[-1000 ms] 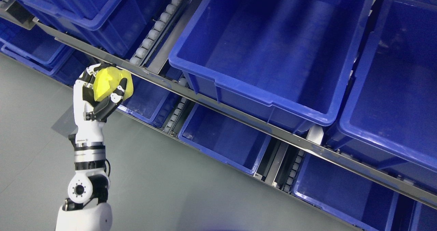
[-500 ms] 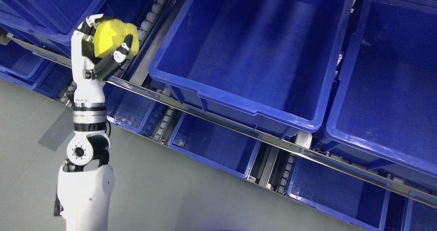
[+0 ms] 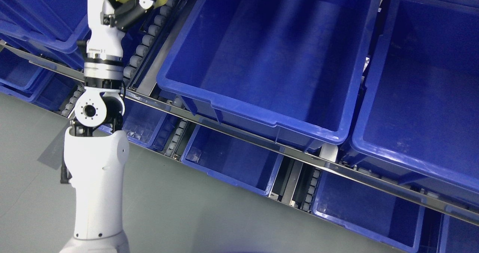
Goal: Move yellow foam block to right shelf middle
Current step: 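Extend the left arm over the large blue bin on the middle shelf, then open the left hand to drop the cube into the bin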
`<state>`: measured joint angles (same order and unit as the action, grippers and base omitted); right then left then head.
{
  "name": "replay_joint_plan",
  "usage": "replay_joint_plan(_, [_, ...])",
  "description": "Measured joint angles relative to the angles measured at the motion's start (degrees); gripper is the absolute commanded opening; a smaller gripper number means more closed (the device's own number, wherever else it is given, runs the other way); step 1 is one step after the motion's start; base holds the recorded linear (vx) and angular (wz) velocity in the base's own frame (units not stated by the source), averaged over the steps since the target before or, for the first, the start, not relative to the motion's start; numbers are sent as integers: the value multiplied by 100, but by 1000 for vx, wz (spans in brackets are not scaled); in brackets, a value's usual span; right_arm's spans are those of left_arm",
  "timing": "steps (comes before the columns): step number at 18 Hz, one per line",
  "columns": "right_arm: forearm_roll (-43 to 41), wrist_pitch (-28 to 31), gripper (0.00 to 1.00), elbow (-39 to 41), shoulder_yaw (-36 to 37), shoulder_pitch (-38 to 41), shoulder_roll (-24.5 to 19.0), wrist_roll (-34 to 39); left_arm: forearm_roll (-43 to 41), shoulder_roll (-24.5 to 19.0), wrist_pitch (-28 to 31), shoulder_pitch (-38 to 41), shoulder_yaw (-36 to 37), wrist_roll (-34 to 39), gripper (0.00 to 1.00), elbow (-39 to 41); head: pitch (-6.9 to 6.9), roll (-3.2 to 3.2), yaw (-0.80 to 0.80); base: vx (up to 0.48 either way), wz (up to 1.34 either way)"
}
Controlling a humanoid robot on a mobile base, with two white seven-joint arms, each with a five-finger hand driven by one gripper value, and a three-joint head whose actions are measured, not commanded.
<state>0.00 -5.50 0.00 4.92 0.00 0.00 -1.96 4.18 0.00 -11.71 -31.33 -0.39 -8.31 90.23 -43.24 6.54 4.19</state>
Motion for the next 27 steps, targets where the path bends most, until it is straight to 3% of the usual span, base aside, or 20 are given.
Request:
replay_joint_plan(6, [0, 0, 100, 0, 0, 0, 0, 0, -460, 0, 415, -546, 332, -801, 0, -157, 0, 0, 0, 12, -58])
replay_joint_plan(12, [0, 0, 100, 0, 0, 0, 0, 0, -1369, -185, 2061, -1379, 804, -2583, 0, -237, 0, 0, 0, 3, 15])
replay_joint_plan(16, [0, 0, 100, 0, 0, 0, 0, 0, -2014, -400, 2412, -1866, 1340, -3172, 3, -281, 0, 0, 0, -1, 17])
replay_joint_plan(19, [0, 0, 100, 0, 0, 0, 0, 0, -2541, -510, 2560, -2145, 1702, -3355, 19, -353, 0, 0, 0, 0, 0])
replay_joint_plan(22, [0, 0, 100, 0, 0, 1, 0, 0, -3110, -583, 2719, -2351, 2055, -3419, 60, -537, 0, 0, 0, 0, 0])
replay_joint_plan(23, [0, 0, 100, 0, 0, 0, 0, 0, -3215, -601, 2744, -2387, 2146, -3425, 80, -594, 0, 0, 0, 0, 0])
replay_joint_plan(24, [0, 0, 100, 0, 0, 0, 0, 0, -3331, -617, 2761, -2414, 2235, -3429, 93, -652, 0, 0, 0, 0, 0])
replay_joint_plan(27, [0, 0, 100, 0, 0, 0, 0, 0, -3546, -646, 2778, -2458, 2453, -3432, 99, -800, 0, 0, 0, 0, 0])
